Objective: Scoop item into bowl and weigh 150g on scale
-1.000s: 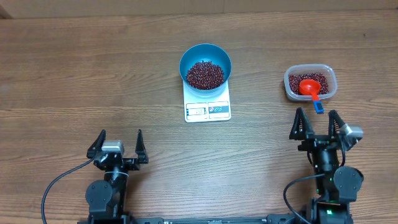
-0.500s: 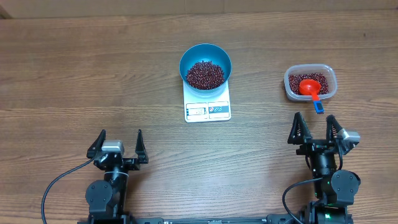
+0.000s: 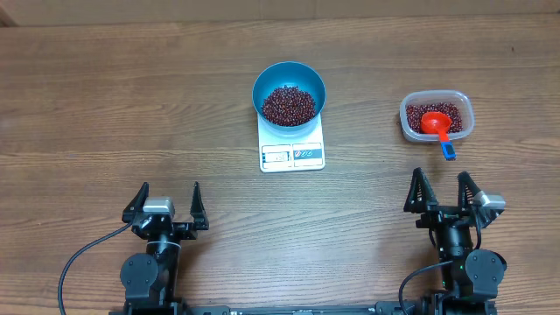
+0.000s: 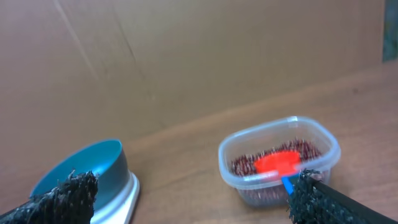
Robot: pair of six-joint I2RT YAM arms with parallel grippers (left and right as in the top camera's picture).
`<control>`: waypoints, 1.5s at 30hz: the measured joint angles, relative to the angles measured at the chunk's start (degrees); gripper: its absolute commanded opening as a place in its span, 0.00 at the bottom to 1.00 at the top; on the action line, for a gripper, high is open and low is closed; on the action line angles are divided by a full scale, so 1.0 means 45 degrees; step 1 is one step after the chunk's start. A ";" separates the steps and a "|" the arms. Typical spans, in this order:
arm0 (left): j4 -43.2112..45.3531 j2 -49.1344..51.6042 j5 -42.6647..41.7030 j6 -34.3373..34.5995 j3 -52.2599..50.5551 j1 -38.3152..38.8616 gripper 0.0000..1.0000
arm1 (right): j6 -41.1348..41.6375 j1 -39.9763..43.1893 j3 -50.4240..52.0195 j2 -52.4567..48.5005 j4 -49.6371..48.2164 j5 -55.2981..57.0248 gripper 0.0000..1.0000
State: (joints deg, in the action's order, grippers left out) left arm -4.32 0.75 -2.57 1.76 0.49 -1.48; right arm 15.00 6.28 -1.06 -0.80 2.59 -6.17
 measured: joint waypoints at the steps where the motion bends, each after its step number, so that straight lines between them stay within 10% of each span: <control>1: 0.0000 0.0000 0.0000 0.0000 0.0000 0.0000 1.00 | -0.0005 -0.0015 0.0000 0.0000 0.0199 0.0000 1.00; 45: 0.0000 0.0000 0.0000 0.0000 0.0000 0.0000 1.00 | -0.3759 -0.0680 0.0000 0.0000 0.0287 -0.2205 1.00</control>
State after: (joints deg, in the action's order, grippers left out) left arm -4.32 0.75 -2.57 1.76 0.49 -1.48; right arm -1.91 3.22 -1.06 -0.80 3.88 -16.10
